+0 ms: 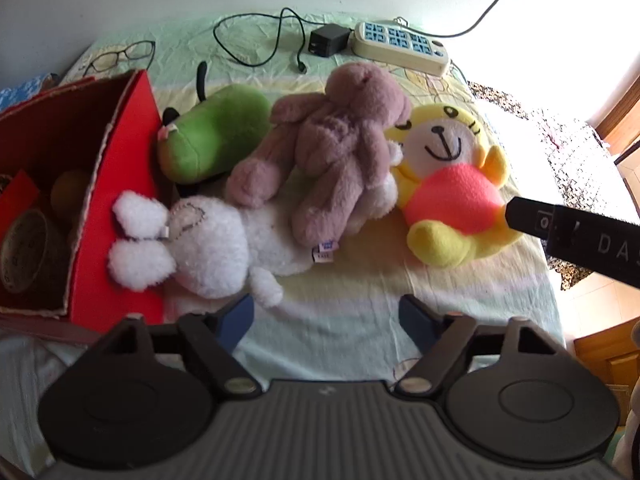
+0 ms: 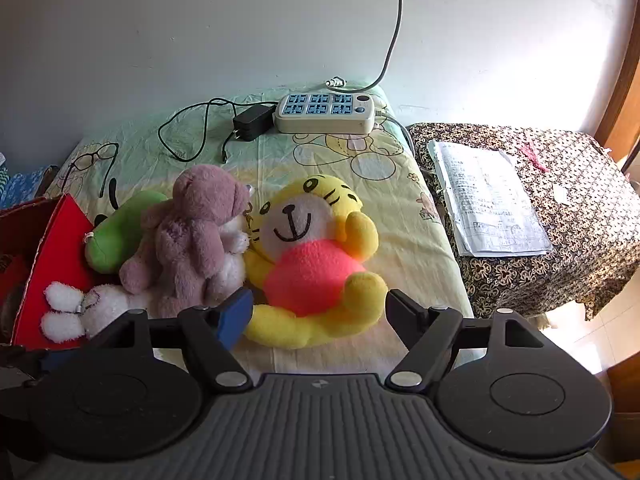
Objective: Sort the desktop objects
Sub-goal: 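Move the right tool toward the pink-brown teddy bear on the bed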
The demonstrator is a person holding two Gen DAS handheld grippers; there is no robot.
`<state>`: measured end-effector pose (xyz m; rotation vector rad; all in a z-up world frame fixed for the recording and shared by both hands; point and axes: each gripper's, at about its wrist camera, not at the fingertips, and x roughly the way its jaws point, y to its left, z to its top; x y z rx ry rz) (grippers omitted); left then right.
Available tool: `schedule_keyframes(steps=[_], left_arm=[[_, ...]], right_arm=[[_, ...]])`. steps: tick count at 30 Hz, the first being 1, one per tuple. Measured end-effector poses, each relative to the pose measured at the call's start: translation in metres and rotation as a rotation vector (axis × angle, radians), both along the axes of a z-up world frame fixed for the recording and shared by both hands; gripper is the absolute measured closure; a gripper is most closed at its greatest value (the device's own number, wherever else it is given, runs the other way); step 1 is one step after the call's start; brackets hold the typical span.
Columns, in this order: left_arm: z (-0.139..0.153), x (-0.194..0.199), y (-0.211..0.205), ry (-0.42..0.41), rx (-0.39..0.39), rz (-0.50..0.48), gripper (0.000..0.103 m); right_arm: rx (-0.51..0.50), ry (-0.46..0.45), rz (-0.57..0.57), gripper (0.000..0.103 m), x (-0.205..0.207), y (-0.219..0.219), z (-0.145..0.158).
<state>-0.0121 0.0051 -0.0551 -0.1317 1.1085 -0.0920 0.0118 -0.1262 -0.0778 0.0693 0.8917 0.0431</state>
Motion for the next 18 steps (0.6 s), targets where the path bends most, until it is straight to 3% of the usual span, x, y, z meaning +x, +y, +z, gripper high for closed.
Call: schedule_keyframes(steps=[2, 4, 8, 18], left_arm=[[-0.001, -0.001, 0.005, 0.0, -0.015, 0.033, 0.022], [0.003, -0.003, 0.008, -0.028, -0.021, 0.062, 0.001], [0.01, -0.007, 0.005, -0.07, 0.023, 0.063, 0.001], [0.007, -0.008, 0.003, -0.055, 0.093, 0.094, 0.001]], right_arm=[[0.004, 0.013, -0.002, 0.029, -0.001, 0.002, -0.004], [0.001, 0.019, -0.004, 0.029, -0.003, 0.004, -0.007], [0.005, 0.028, -0.013, 0.029, -0.004, 0.004, -0.01], [0.012, 0.028, 0.006, 0.029, -0.008, 0.002, -0.011]])
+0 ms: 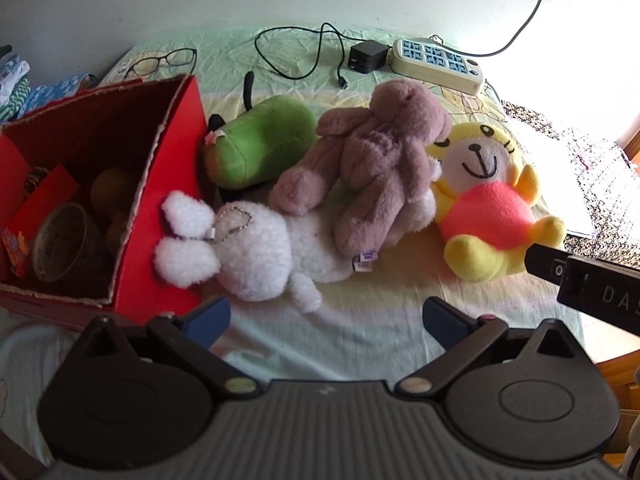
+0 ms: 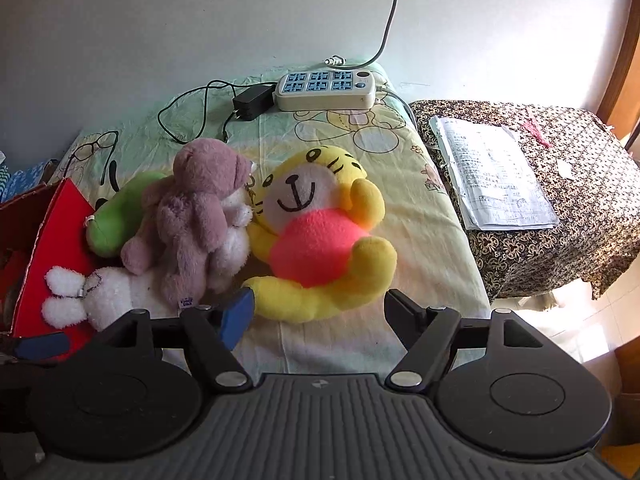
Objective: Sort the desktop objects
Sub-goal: 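Move the right tool toward the pink-brown teddy bear on the bed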
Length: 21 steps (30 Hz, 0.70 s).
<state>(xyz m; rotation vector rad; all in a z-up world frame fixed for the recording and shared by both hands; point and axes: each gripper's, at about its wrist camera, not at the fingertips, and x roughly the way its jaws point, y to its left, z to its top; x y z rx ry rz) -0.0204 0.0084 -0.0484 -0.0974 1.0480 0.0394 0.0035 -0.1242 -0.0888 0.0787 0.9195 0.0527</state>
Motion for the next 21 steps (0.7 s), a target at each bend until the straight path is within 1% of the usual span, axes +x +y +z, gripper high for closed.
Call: schedule_keyframes(steps=[6, 12, 21], left_arm=[[0.0, 0.003, -0.01, 0.013, 0.071, 0.001, 0.001], [0.002, 0.005, -0.014, -0.002, 0.095, 0.014, 0.001], [-0.002, 0.01, -0.02, 0.014, 0.121, 0.009, 0.001]], right_arm=[[0.015, -0.003, 0.013, 0.029, 0.001, -0.001, 0.0], [0.039, -0.002, 0.015, 0.029, 0.004, -0.008, -0.001], [0.049, 0.003, 0.025, 0.029, 0.007, -0.013, -0.003]])
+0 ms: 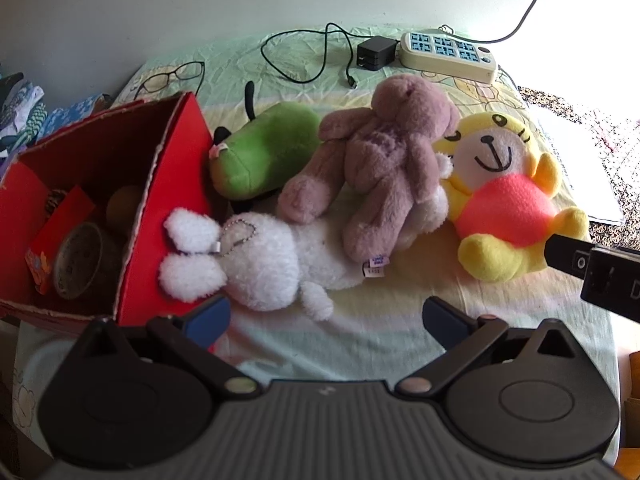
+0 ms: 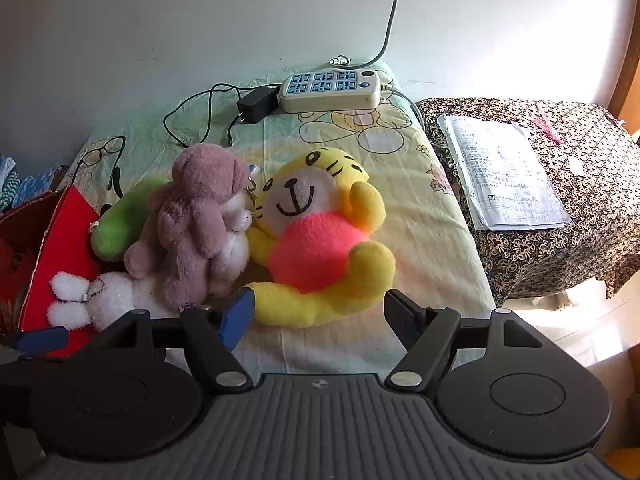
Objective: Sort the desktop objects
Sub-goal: 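Move the right tool toward the pink-brown teddy bear on the bed, then grasp the pink-brown teddy bear's head with the right tool and lift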
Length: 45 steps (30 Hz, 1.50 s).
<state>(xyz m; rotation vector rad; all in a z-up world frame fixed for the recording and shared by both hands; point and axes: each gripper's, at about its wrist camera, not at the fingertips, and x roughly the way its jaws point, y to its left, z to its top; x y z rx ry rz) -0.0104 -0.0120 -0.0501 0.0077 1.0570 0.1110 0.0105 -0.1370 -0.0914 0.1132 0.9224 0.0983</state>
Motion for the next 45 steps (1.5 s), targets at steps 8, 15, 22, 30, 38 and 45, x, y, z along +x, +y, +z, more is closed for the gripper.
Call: schedule_keyframes(steps=[8, 15, 22, 30, 38, 45], left_arm=[[0.001, 0.003, 0.002, -0.003, 0.015, 0.005, 0.001], [0.001, 0.008, 0.005, 0.006, 0.005, 0.007, 0.001], [0.003, 0.015, 0.007, 0.005, 0.007, 0.008, 0.001], [0.006, 0.03, 0.009, -0.018, 0.009, -0.025, 0.001], [-0.001, 0.043, 0.007, -0.023, -0.021, -0.093, 0.001], [-0.005, 0.043, 0.009, -0.062, -0.119, -0.168, 0.001]], right_arm=[[0.015, 0.006, 0.016, 0.029, 0.003, 0.003, -0.001], [0.021, 0.005, 0.026, 0.029, 0.007, 0.006, 0.0], [0.042, -0.002, 0.037, 0.029, 0.013, 0.007, 0.003], [0.088, -0.027, 0.051, 0.03, 0.023, 0.005, 0.008], [0.196, -0.019, 0.09, 0.034, 0.042, 0.008, 0.008], [0.261, -0.025, 0.117, 0.04, 0.052, 0.012, 0.005]])
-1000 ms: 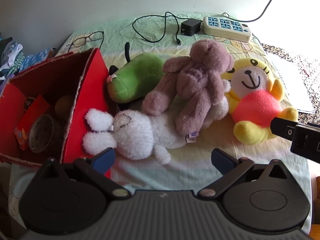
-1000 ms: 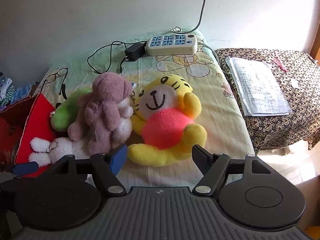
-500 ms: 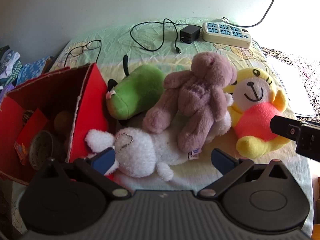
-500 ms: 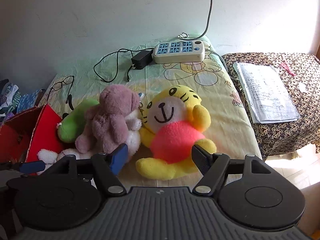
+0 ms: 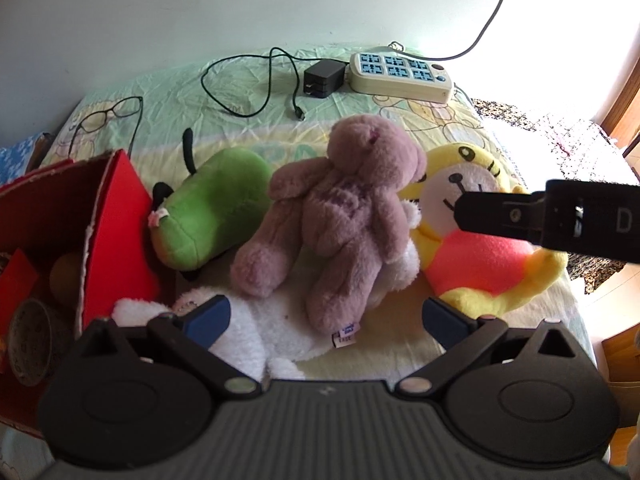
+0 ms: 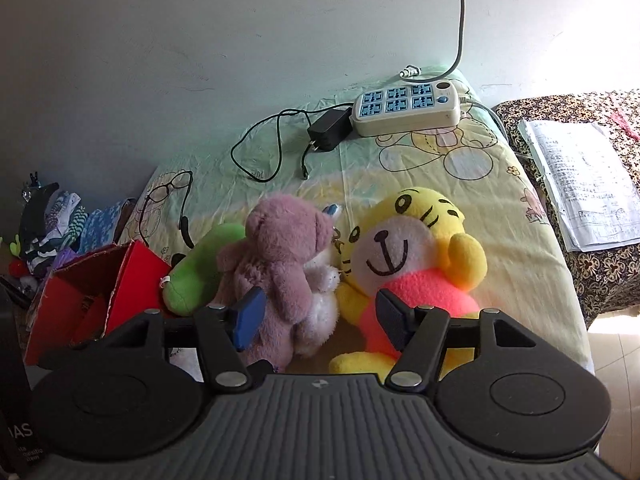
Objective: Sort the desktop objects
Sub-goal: 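Grasp the pink-brown teddy bear's head with the right tool and lift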
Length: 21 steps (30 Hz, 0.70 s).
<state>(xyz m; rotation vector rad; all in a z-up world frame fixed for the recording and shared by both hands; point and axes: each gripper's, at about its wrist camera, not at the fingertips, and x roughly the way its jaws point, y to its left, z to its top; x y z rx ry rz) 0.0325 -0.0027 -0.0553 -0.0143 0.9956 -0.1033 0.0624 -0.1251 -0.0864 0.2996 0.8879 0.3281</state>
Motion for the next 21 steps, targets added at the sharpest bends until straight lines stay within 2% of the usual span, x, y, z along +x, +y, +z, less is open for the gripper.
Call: schedule_keyframes(steps=[4, 8, 21], left_arm=[[-0.004, 0.005, 0.001, -0.024, -0.03, -0.033, 0.002], [-0.008, 0.008, -0.004, -0.072, 0.0, -0.086, 0.002], [-0.03, 0.039, 0.004, -0.082, -0.008, -0.121, 0.002]], right_arm=[[0.055, 0.008, 0.013, 0.04, 0.009, 0.002, -0.006], [0.126, 0.008, 0.061, 0.043, 0.021, 0.008, -0.014], [0.143, 0.023, 0.127, 0.042, 0.048, 0.031, -0.041]])
